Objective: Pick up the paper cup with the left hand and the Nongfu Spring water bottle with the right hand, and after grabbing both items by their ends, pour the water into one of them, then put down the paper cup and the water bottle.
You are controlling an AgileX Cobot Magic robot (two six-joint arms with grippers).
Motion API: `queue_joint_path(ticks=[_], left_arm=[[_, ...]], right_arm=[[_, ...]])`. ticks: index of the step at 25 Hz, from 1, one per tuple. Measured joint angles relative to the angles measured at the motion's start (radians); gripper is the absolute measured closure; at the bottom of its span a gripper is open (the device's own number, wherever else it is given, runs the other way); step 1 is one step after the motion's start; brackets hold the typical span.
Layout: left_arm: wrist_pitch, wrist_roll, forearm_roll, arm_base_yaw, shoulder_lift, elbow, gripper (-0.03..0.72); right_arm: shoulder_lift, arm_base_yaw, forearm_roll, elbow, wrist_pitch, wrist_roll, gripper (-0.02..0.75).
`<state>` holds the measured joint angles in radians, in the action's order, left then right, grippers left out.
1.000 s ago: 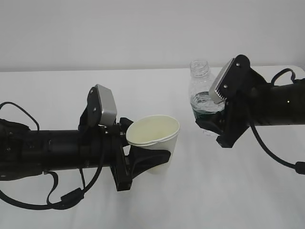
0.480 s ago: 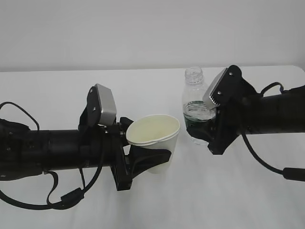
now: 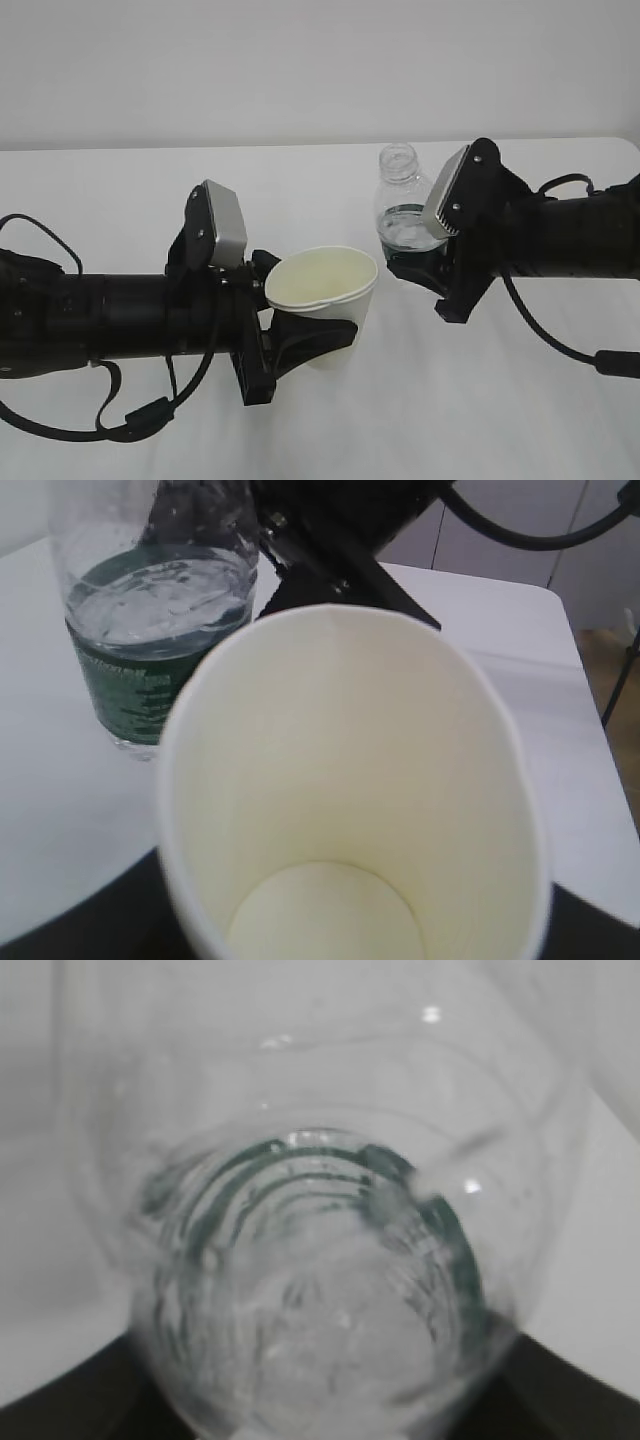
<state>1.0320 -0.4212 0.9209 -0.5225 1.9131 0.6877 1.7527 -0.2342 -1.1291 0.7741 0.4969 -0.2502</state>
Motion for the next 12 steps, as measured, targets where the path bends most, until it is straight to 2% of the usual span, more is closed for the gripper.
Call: queue_joint_path(ticks=[7,12], left_arm=[[0.015,0.000,0.022,-0.010,0.000,0.000,0.267],[0.023,0.008,0.028,-0.063,0.000,0.000,0.267]], right_arm=[[0.000,0.000,0.029,0.000,0.043,0.136,0.279],[0.000,0.000,0.055,0.000,0.051,0.223,0.279]])
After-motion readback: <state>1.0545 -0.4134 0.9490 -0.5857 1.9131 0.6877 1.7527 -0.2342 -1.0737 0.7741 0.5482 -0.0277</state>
